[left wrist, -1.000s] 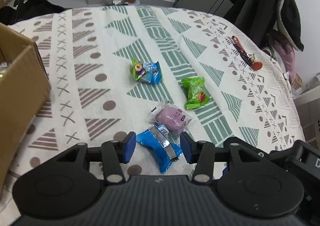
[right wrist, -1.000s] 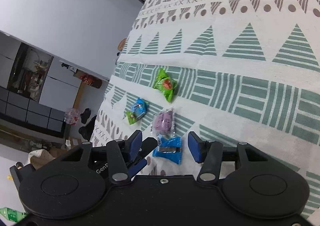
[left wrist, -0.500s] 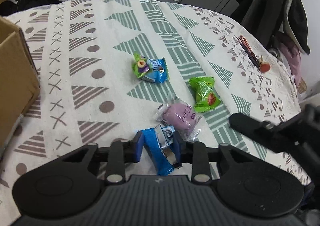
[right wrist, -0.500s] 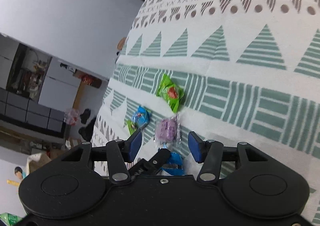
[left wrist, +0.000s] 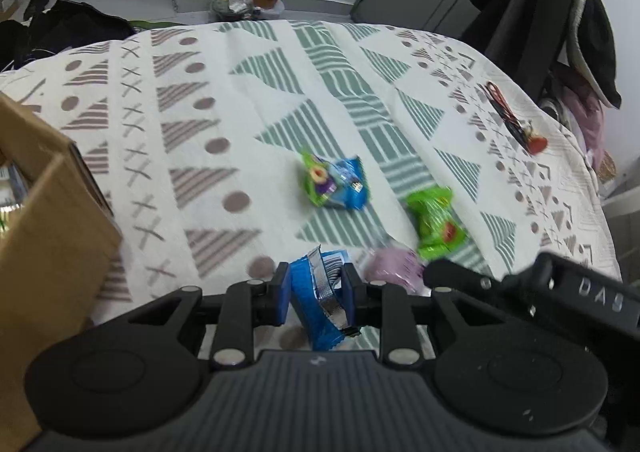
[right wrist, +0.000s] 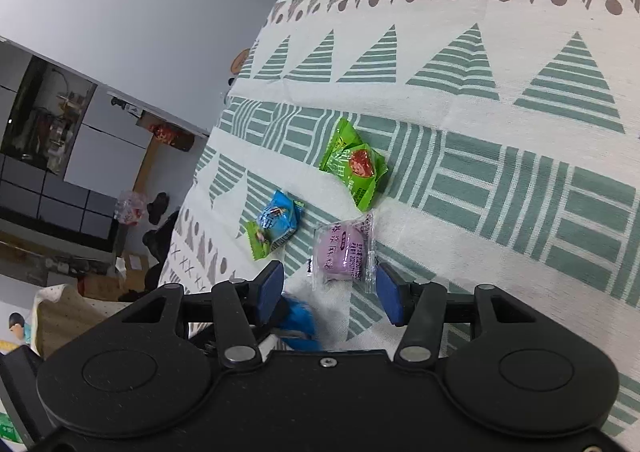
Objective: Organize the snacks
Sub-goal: 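Grasp the blue snack pack with the left tool while the right tool grasps the purple candy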
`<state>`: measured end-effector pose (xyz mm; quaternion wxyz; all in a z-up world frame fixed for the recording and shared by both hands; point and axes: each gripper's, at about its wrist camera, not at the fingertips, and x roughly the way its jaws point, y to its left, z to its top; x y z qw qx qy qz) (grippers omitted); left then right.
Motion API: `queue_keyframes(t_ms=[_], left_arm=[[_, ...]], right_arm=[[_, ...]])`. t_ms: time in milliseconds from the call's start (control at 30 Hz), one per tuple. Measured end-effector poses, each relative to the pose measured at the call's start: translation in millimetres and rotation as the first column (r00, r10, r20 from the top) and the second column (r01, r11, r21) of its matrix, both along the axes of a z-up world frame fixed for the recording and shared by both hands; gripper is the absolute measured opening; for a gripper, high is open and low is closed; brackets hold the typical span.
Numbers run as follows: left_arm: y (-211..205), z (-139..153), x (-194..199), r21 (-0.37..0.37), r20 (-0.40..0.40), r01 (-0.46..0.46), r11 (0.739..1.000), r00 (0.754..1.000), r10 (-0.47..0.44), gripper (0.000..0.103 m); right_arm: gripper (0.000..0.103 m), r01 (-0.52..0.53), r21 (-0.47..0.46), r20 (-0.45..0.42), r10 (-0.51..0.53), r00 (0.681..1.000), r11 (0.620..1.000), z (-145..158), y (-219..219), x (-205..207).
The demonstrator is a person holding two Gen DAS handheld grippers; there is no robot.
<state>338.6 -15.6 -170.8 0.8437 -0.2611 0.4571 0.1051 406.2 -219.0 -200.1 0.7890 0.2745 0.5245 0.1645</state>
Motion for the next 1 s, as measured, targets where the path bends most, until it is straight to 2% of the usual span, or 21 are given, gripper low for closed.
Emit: queue_keyframes(t_ms=[267, 333, 367, 433, 500, 533, 600, 667, 800, 900, 967, 1000], left_arm=[[11.0, 1.8, 7.7, 0.032, -0.029, 0.017, 0.999, 0.999, -0.016, 0.029], [12.8, 3.0, 7.3, 0.021, -0.032, 0.009, 1.0, 0.999, -0.008, 0.032], [13.9, 2.8, 7.0, 0.007, -0.035, 0.001, 1.0, 0.999, -0.001, 0.037], [16.1, 1.6, 6.2, -0.018, -0.044, -0.026, 1.0, 0.999, 0.025, 0.047], [17.2, 0.5, 4.5, -0.027, -0.049, -0.063, 0.998, 0.997, 0.062, 0.055], [17.1, -0.2, 4.2, -0.031, -0.05, -0.077, 0.997, 0.996, 0.075, 0.056], [14.8, -2.2, 5.3, -0.047, -0.053, -0.093, 0.995, 0.995, 0.09, 0.056], [10.4, -4.2, 8.0, -0.061, -0.053, -0.098, 0.993, 0.994, 0.095, 0.056], [2.4, -9.6, 14.5, -0.037, -0.055, -0.127, 0.991, 0.991, 0.124, 0.056], [-4.7, -10.7, 19.3, 0.008, -0.045, -0.106, 0.994, 0.993, 0.107, 0.056], [-6.4, -13.1, 20.6, 0.007, -0.056, -0.096, 0.995, 0.994, 0.096, 0.056], [-6.8, -14.1, 20.8, 0.014, -0.063, -0.095, 0.995, 0.993, 0.096, 0.052]], right_arm=[[0.053, -0.017, -0.072, -0.005, 0.017, 1.0, 0.997, -11.6, 19.0, 11.6], [0.053, -0.024, -0.084, -0.014, 0.023, 1.0, 0.996, -13.8, 22.1, 12.5], [0.053, -0.026, -0.088, -0.014, 0.025, 1.0, 0.996, -15.1, 23.0, 12.6], [0.047, -0.014, -0.093, -0.011, 0.013, 1.0, 0.996, -15.3, 22.0, 12.0], [0.028, -0.013, -0.104, -0.014, 0.012, 1.0, 0.994, -15.9, 19.9, 12.7], [0.027, -0.006, -0.095, -0.02, 0.005, 1.0, 0.995, -17.2, 17.2, 12.9], [0.018, 0.011, -0.066, -0.033, -0.013, 0.999, 0.998, -18.8, 10.7, 12.1], [0.014, 0.019, -0.056, -0.031, -0.021, 0.999, 0.998, -16.2, 6.8, 10.4], [0.013, 0.025, -0.057, -0.032, -0.027, 0.999, 0.998, -13.2, 2.4, 6.4], [0.013, 0.036, -0.049, -0.039, -0.038, 0.998, 0.998, -12.7, -2.5, 5.2], [0.013, 0.053, -0.051, -0.038, -0.055, 0.998, 0.997, -9.8, -6.3, 4.7], [0.013, 0.062, -0.058, -0.036, -0.064, 0.997, 0.996, -7.9, -7.6, 4.5]])
